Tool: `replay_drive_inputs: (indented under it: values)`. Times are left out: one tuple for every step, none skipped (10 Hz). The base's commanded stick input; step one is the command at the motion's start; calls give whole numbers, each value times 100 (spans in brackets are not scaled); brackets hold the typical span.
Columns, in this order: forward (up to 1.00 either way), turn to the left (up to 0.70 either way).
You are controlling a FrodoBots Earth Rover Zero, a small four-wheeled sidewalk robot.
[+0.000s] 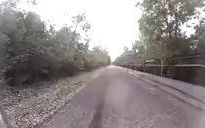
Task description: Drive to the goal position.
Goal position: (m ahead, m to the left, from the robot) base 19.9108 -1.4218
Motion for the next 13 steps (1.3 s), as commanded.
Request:
replay_drive_inputs:
  values:
    - [70, 0]
    - [70, 0]
    - [70, -1]
    - [70, -11]
    - [70, -21]
    - [70, -29]
    - [70, -19]
    - [70, 0]
    - [70, 0]
    - [70, 0]
    - [70, 0]
    - [70, 0]
    - [70, 0]
